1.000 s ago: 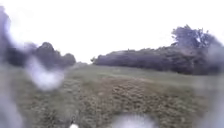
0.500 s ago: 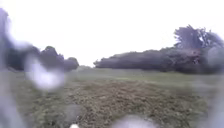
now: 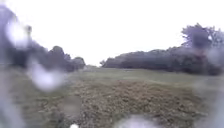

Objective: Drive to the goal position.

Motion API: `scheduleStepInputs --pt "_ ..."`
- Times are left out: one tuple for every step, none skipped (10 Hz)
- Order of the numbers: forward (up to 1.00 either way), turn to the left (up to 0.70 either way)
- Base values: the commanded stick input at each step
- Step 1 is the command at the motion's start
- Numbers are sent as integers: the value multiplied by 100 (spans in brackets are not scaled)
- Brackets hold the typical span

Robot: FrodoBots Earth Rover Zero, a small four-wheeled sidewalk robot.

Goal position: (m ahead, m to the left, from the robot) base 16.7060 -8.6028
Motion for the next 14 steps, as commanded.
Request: scheduleStepInputs --pt "0 85" --pt "0 85" --pt "0 85" --pt "0 85" --pt "0 85" --pt "0 85" --pt "0 74" --pt "0 29" --pt "34 7" --pt "85 0" --pt "85 0" --pt "85 0" --pt "85 0" --pt "85 0"
